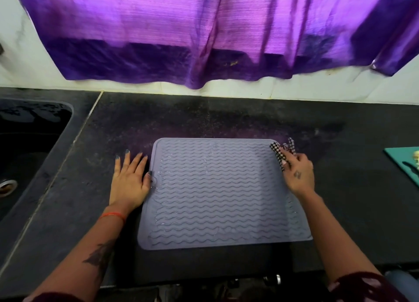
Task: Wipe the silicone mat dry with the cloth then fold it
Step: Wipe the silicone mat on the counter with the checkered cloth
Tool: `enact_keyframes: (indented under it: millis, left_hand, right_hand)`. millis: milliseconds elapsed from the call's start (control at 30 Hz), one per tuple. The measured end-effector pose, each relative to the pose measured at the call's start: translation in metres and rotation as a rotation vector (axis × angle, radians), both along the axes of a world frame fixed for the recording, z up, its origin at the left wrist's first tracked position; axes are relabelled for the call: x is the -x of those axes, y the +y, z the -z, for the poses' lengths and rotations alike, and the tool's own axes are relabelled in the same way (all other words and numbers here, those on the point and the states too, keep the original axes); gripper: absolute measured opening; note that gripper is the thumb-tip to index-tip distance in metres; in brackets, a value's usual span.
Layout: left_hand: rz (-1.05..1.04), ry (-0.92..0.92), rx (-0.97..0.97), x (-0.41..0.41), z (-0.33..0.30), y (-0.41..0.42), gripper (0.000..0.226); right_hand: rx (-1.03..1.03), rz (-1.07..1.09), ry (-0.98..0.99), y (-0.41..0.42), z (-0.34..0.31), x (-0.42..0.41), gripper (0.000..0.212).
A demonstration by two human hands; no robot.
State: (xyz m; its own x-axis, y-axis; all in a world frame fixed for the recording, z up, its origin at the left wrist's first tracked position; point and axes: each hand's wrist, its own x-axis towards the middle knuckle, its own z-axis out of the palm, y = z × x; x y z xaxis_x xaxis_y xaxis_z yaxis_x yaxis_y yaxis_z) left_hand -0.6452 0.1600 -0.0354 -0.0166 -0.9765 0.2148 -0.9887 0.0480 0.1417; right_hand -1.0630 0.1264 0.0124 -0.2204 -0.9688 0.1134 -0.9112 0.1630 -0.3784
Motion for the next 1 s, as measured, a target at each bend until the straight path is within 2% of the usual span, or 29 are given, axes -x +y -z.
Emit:
enact_keyframes:
  millis: [100, 233, 300, 367, 400, 433, 500, 633, 700, 733, 800, 833, 900, 933, 967, 1000]
  left_hand:
    - [0.001, 0.002, 0.007, 0.000, 0.001, -0.001, 0.066]
    - [-0.003, 0.022, 0.012, 0.002, 0.002, -0.002, 0.069]
    - [-0.007, 0.030, 0.013, 0.001, 0.003, -0.002, 0.070]
    - [-0.010, 0.034, 0.014, 0.001, 0.003, -0.002, 0.071]
    - [-0.013, 0.035, 0.013, 0.001, 0.004, -0.002, 0.072]
    - [-0.017, 0.038, 0.012, 0.001, 0.004, -0.002, 0.072]
    - [-0.020, 0.042, 0.014, 0.001, 0.004, -0.002, 0.072]
    - [-0.018, 0.061, 0.012, 0.001, 0.003, -0.003, 0.073]
    - [-0.022, 0.068, 0.006, 0.002, 0.003, -0.003, 0.073]
    - [-0.022, 0.071, 0.002, 0.002, 0.003, -0.003, 0.073]
    - [-0.026, 0.074, -0.002, 0.001, 0.002, -0.004, 0.074]
    - [-0.027, 0.075, -0.003, 0.001, 0.002, -0.004, 0.074]
    - [-0.029, 0.079, -0.001, 0.002, 0.001, -0.003, 0.075]
    - [-0.035, 0.083, 0.002, 0.002, 0.001, -0.002, 0.075]
    - [-0.042, 0.088, 0.004, 0.002, 0.000, -0.002, 0.075]
    - [-0.044, 0.094, 0.004, 0.002, 0.000, -0.002, 0.074]
  right_hand:
    - [-0.116, 0.025, 0.290, 0.005, 0.013, -0.013, 0.047]
    - [-0.204, 0.035, 0.349, 0.001, 0.015, -0.028, 0.050]
    - [-0.199, -0.041, 0.184, -0.006, 0.013, -0.018, 0.047]
    - [-0.120, -0.095, -0.167, -0.014, 0.003, -0.003, 0.047]
    - [-0.059, -0.064, -0.309, -0.016, -0.004, 0.003, 0.047]
    - [-0.015, -0.003, -0.363, -0.018, -0.006, 0.008, 0.047]
    - [-0.016, 0.078, -0.257, -0.020, -0.004, 0.012, 0.050]
    - [-0.183, -0.004, 0.158, -0.011, 0.011, -0.016, 0.048]
    - [-0.181, 0.004, 0.213, -0.011, 0.009, -0.028, 0.047]
    - [-0.178, -0.026, 0.176, -0.014, 0.009, -0.028, 0.047]
    - [-0.176, -0.136, -0.098, -0.020, 0.007, -0.022, 0.049]
    - [-0.165, -0.153, -0.322, -0.022, 0.003, -0.019, 0.053]
    - [-0.085, -0.025, -0.853, -0.021, -0.014, -0.013, 0.058]
    - [0.010, 0.066, -1.053, -0.021, -0.023, -0.009, 0.057]
    - [0.111, 0.156, -1.168, -0.022, -0.031, -0.004, 0.055]
    - [0.181, 0.237, -1.203, -0.023, -0.038, 0.001, 0.053]
